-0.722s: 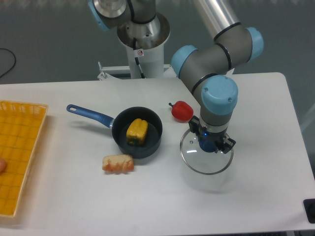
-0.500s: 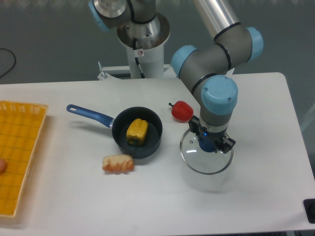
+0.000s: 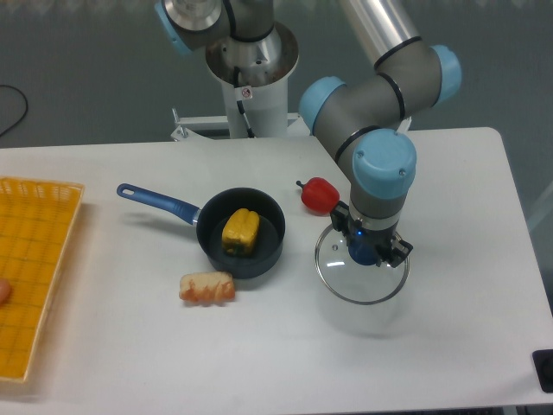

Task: Close the pot lid
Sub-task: 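Carry the glass lid over the blue saucepan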

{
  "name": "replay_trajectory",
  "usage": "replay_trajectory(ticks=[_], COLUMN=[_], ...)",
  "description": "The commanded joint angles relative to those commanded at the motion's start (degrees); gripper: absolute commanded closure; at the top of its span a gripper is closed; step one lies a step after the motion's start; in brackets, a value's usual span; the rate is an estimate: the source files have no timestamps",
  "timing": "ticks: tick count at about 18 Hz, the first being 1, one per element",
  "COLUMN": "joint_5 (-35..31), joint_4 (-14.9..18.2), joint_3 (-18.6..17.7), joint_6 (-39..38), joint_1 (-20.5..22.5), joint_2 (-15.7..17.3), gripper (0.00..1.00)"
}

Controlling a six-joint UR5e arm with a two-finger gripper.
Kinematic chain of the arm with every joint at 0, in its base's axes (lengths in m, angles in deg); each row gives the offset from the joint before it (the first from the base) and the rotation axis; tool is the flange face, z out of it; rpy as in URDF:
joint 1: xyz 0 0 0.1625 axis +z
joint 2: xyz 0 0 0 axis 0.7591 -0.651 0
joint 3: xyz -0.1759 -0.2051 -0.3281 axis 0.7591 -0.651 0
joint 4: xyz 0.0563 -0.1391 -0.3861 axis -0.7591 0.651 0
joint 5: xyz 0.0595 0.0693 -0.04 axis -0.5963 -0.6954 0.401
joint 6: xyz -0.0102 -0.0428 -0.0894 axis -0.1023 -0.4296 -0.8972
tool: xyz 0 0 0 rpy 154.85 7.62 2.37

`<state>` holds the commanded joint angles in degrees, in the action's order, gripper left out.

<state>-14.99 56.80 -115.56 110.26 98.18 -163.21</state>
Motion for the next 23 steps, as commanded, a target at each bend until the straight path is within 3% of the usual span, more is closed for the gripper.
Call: replay_trajectory(ticks=[6,14,23], joint_5=[0.27,0.09,-1.49], joint_4=[-0.17,0.26,-0.53], joint_3=[-1.05,-5.01,-6.77], joint_6=[-5.26,-9.58,-15.29], joint_1=[-4.21,-10.28,-17.22], joint_2=[0.35,4.48,5.45], gripper=[0.44,0.44,0.44])
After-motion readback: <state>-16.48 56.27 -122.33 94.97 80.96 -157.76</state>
